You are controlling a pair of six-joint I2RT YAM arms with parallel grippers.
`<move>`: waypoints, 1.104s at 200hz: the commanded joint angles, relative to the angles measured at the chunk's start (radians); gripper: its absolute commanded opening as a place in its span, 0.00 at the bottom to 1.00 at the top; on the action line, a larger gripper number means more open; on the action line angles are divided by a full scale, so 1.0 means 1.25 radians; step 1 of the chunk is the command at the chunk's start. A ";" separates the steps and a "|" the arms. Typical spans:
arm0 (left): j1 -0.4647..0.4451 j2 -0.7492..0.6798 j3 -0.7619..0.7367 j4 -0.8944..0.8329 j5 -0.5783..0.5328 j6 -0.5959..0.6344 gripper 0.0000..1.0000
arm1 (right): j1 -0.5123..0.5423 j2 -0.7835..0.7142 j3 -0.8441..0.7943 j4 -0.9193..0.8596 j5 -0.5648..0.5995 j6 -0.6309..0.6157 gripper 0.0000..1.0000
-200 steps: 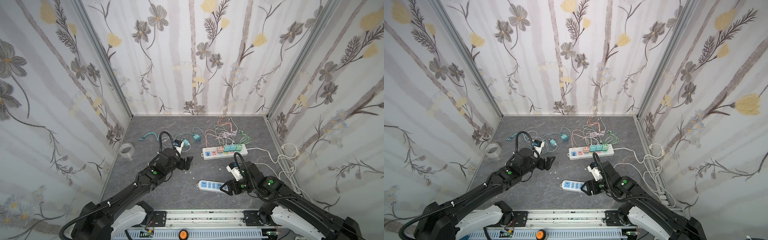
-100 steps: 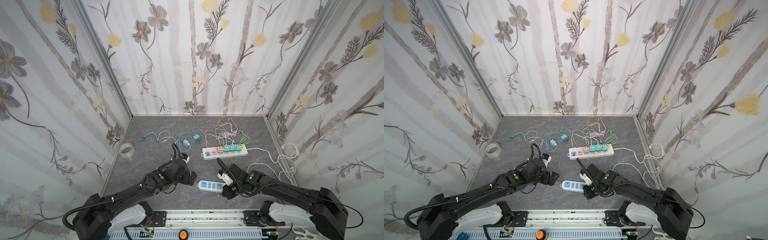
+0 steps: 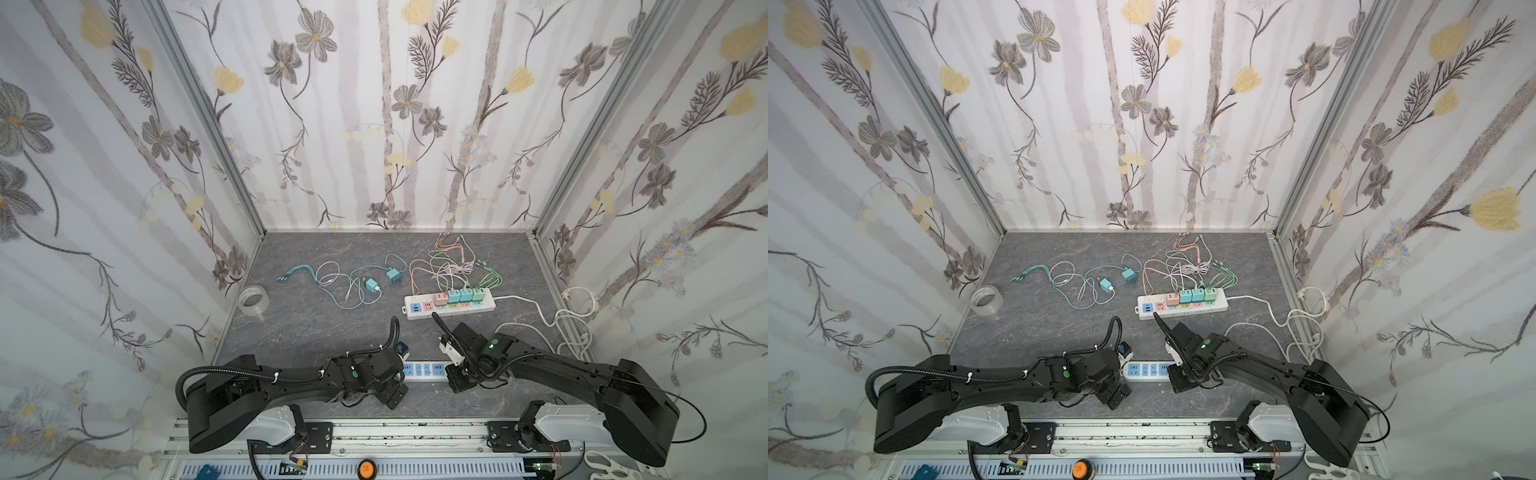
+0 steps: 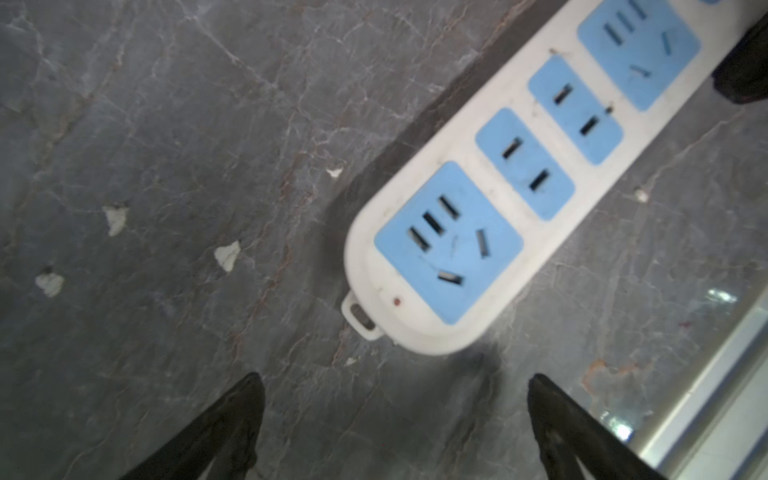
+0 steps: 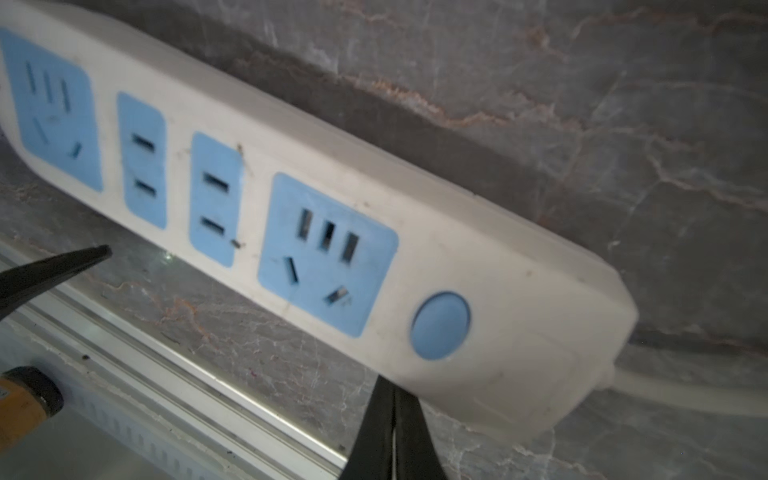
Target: Insert the plug
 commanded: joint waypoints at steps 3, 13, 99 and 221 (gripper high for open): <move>0.013 0.023 0.005 0.068 -0.083 -0.029 1.00 | -0.001 0.042 0.019 0.076 0.025 0.000 0.06; 0.024 0.034 0.008 0.069 -0.102 -0.042 1.00 | -0.002 0.061 0.029 0.083 0.033 -0.008 0.06; 0.108 0.058 0.023 0.085 -0.097 -0.016 1.00 | -0.054 0.147 0.078 0.158 0.082 -0.032 0.09; 0.418 -0.084 0.240 -0.202 -0.088 -0.160 1.00 | -0.057 -0.186 0.041 0.315 0.167 -0.023 0.99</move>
